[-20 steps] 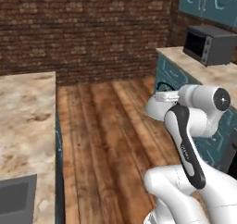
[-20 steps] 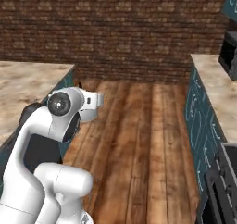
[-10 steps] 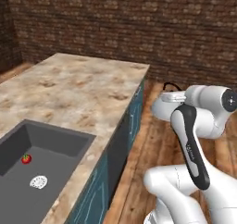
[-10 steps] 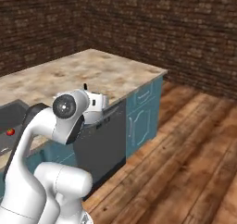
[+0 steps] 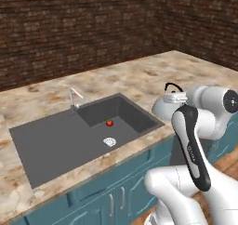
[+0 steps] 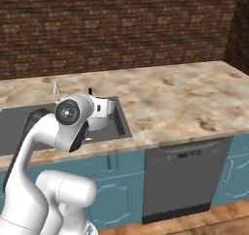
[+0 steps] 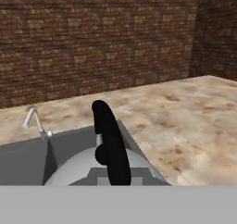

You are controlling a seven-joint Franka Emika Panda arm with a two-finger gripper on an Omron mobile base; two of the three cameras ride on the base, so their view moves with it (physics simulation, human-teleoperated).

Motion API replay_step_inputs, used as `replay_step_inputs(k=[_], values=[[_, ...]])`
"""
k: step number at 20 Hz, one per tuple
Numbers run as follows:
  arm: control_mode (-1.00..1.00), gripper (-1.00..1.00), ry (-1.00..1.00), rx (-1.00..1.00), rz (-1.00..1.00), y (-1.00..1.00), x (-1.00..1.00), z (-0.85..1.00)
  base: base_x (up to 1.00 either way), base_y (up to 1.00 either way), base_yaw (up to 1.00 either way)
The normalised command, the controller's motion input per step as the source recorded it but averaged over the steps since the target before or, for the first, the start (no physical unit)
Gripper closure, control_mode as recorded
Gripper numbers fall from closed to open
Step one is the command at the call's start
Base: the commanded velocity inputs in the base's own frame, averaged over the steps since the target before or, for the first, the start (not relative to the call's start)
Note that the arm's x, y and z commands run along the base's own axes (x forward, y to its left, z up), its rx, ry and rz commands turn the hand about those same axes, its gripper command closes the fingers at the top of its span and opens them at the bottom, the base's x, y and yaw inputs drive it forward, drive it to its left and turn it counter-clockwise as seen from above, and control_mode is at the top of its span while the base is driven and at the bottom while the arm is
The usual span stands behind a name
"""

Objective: Open the cabinet, pick the kettle from the cabinet, and place it in the sink.

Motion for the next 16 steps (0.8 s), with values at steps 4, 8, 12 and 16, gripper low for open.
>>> replay_step_inputs(k=[4, 8, 12, 16], values=[[1.0, 1.0, 0.0, 0.0, 0.0, 0.0, 0.0, 0.0, 0.06, -0.09, 0.89], [1.0, 1.0, 0.0, 0.0, 0.0, 0.0, 0.0, 0.0, 0.12, -0.28, 0.57], [1.0, 1.0, 0.0, 0.0, 0.0, 0.0, 0.0, 0.0, 0.13, -0.39, 0.42], [1.0, 1.0, 0.0, 0.0, 0.0, 0.0, 0.0, 0.0, 0.07, -0.53, 0.27]])
